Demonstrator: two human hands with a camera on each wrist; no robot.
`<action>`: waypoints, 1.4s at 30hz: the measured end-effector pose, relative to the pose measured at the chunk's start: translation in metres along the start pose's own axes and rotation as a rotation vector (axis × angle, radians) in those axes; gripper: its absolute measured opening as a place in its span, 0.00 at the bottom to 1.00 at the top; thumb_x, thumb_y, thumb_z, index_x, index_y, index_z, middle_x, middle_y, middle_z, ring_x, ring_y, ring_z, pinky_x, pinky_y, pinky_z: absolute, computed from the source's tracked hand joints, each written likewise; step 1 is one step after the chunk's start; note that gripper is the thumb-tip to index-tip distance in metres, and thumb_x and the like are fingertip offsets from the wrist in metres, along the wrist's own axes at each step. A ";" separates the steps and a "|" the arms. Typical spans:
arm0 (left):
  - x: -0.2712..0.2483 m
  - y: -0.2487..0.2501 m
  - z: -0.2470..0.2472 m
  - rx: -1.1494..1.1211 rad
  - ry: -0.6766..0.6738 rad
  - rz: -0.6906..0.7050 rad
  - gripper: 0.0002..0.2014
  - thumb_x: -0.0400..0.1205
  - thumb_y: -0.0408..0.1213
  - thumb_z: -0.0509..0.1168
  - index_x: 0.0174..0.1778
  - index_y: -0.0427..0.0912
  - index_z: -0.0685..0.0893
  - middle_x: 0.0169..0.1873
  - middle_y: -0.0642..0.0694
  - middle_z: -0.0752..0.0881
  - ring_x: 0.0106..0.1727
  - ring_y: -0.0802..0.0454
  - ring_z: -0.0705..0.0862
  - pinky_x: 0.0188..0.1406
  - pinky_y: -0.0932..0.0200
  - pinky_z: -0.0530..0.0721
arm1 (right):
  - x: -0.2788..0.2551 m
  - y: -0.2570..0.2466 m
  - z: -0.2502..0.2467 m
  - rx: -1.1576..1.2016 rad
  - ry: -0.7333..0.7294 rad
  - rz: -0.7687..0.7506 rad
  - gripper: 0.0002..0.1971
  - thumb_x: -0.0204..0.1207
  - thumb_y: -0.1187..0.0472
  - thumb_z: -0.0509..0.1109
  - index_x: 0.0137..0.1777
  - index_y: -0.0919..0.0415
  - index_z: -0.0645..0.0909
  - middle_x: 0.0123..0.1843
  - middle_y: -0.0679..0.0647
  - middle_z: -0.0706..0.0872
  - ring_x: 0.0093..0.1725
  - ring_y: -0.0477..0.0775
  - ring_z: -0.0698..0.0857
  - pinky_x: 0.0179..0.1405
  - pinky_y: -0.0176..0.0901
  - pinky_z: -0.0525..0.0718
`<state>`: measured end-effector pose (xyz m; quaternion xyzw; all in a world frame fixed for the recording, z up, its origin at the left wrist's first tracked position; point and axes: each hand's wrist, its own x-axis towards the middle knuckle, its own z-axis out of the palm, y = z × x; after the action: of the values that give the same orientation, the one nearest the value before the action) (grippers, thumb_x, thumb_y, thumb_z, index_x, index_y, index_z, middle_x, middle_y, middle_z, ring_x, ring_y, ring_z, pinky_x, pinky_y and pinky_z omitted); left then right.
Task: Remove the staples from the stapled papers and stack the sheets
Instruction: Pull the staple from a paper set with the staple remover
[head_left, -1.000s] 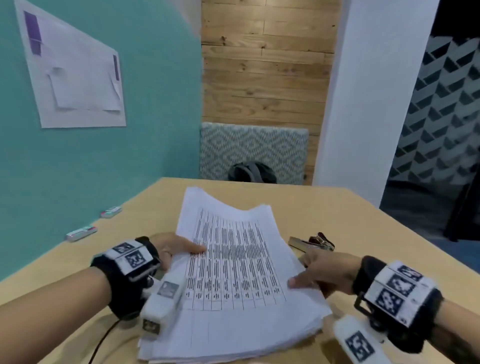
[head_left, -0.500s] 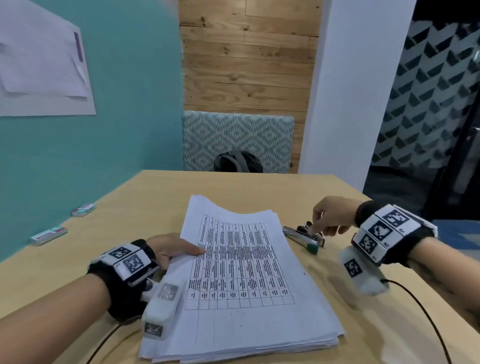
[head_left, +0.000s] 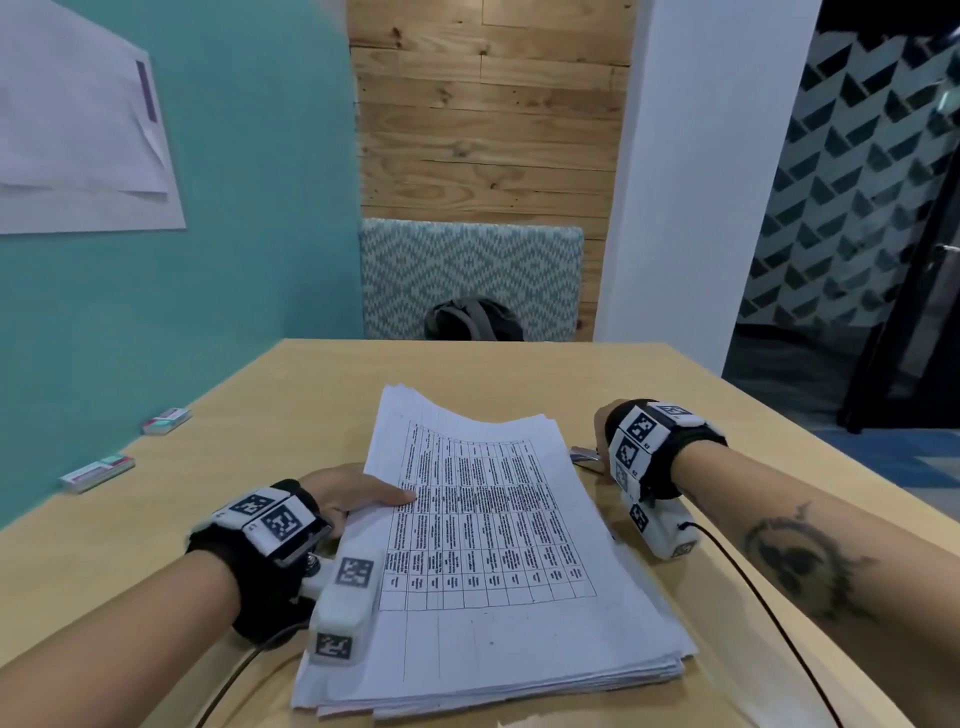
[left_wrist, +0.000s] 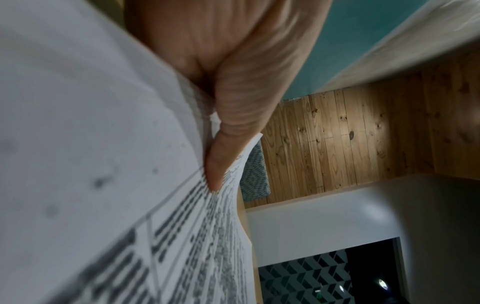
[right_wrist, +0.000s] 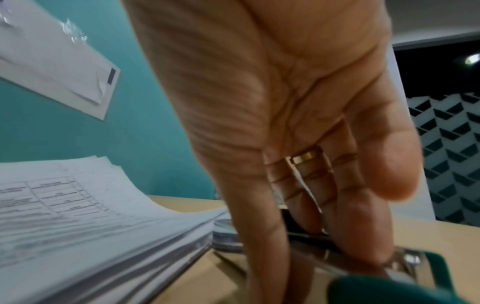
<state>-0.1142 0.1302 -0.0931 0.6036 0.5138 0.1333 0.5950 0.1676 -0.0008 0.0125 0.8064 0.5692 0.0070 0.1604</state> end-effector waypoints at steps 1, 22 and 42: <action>-0.001 0.000 -0.001 0.021 -0.007 -0.006 0.44 0.56 0.44 0.85 0.66 0.34 0.77 0.61 0.28 0.82 0.66 0.29 0.76 0.68 0.34 0.65 | -0.005 -0.001 -0.002 0.004 0.020 -0.002 0.19 0.69 0.62 0.75 0.23 0.56 0.69 0.17 0.49 0.72 0.27 0.51 0.71 0.29 0.36 0.76; -0.015 0.021 0.011 -0.003 -0.106 0.010 0.35 0.60 0.32 0.79 0.63 0.29 0.78 0.60 0.25 0.82 0.67 0.25 0.76 0.67 0.33 0.72 | -0.123 0.048 0.063 1.843 -0.309 0.118 0.13 0.80 0.54 0.58 0.42 0.64 0.75 0.29 0.59 0.80 0.21 0.52 0.78 0.20 0.38 0.81; -0.041 0.073 0.049 0.457 0.430 -0.033 0.21 0.72 0.45 0.75 0.31 0.34 0.72 0.26 0.44 0.74 0.22 0.50 0.64 0.25 0.60 0.59 | -0.150 0.025 0.107 1.942 0.030 0.129 0.07 0.82 0.58 0.61 0.49 0.63 0.72 0.32 0.61 0.82 0.23 0.49 0.80 0.21 0.37 0.82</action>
<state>-0.0606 0.0866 -0.0248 0.6712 0.6542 0.1294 0.3236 0.1586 -0.1736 -0.0567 0.6170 0.2837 -0.4466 -0.5825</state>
